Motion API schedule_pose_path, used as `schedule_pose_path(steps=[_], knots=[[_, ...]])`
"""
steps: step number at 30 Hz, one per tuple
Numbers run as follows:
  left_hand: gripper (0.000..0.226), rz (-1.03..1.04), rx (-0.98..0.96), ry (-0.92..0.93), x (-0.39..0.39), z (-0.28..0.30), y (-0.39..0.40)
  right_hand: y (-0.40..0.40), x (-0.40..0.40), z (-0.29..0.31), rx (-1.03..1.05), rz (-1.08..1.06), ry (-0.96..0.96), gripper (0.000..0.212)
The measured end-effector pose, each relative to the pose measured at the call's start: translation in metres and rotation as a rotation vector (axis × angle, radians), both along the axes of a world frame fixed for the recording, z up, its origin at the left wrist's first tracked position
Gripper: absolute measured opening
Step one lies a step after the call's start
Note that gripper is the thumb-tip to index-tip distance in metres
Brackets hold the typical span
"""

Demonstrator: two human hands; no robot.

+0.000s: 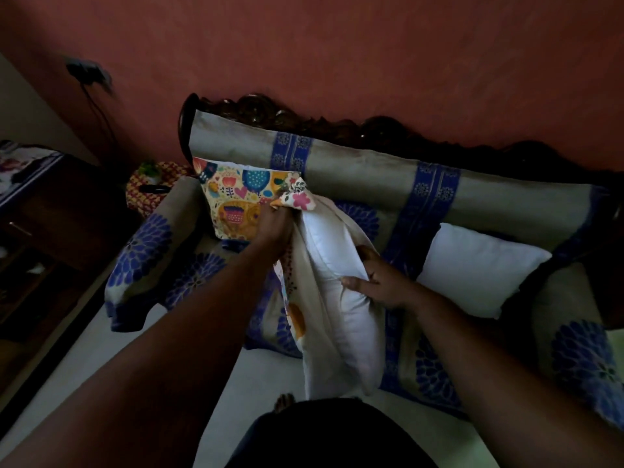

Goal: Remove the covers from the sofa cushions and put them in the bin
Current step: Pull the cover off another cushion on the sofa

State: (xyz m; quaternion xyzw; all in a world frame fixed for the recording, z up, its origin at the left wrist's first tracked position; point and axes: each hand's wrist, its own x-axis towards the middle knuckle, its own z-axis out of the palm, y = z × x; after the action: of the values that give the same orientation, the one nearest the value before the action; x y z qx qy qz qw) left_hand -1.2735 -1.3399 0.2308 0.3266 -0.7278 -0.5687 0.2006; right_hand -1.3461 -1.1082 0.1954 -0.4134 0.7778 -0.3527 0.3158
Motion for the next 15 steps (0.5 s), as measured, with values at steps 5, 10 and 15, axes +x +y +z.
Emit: schedule_pose_path(steps=[5,10,15], knots=[[0.025,0.194,0.306,0.038,0.000,-0.001,0.016,-0.027,0.016,0.006,0.075,-0.297,0.048,0.066],[0.029,0.226,0.469,0.024,-0.003,0.001,0.019,-0.056,0.040,-0.011,0.169,-0.395,0.306,0.109],[0.073,0.254,0.414,-0.138,0.002,-0.004,-0.010,-0.053,0.038,-0.019,0.106,-0.371,0.398,0.051]])
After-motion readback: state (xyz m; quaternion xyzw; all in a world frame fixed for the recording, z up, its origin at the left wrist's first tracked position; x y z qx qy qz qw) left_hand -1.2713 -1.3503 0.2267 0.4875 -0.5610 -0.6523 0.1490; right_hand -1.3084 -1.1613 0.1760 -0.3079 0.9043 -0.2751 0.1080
